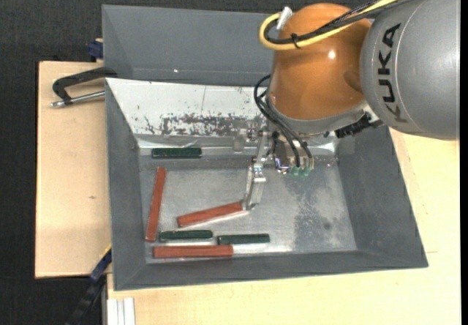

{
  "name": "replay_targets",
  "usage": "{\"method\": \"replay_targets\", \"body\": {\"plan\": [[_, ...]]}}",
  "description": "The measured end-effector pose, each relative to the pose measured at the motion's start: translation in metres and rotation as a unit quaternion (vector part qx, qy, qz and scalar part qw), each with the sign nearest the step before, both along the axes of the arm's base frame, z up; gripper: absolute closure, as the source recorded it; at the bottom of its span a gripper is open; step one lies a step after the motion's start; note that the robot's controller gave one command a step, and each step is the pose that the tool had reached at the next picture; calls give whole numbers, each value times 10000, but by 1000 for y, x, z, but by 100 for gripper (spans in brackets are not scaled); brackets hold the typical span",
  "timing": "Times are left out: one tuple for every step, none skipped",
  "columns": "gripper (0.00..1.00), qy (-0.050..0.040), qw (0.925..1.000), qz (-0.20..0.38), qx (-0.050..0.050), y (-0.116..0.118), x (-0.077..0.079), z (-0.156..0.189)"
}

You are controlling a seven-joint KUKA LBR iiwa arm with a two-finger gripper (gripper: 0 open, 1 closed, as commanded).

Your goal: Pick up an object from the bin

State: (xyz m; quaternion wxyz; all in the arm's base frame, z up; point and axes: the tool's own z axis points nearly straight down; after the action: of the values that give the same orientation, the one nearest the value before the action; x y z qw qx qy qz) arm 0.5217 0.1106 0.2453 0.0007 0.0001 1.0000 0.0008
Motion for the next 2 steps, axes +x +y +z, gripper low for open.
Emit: {"method": "replay_targets", "body": {"plan": [[0,-33,10000,-57,5,12,-6,-45],[0,-16,9995,-321,8,32,-10,-113]]}}
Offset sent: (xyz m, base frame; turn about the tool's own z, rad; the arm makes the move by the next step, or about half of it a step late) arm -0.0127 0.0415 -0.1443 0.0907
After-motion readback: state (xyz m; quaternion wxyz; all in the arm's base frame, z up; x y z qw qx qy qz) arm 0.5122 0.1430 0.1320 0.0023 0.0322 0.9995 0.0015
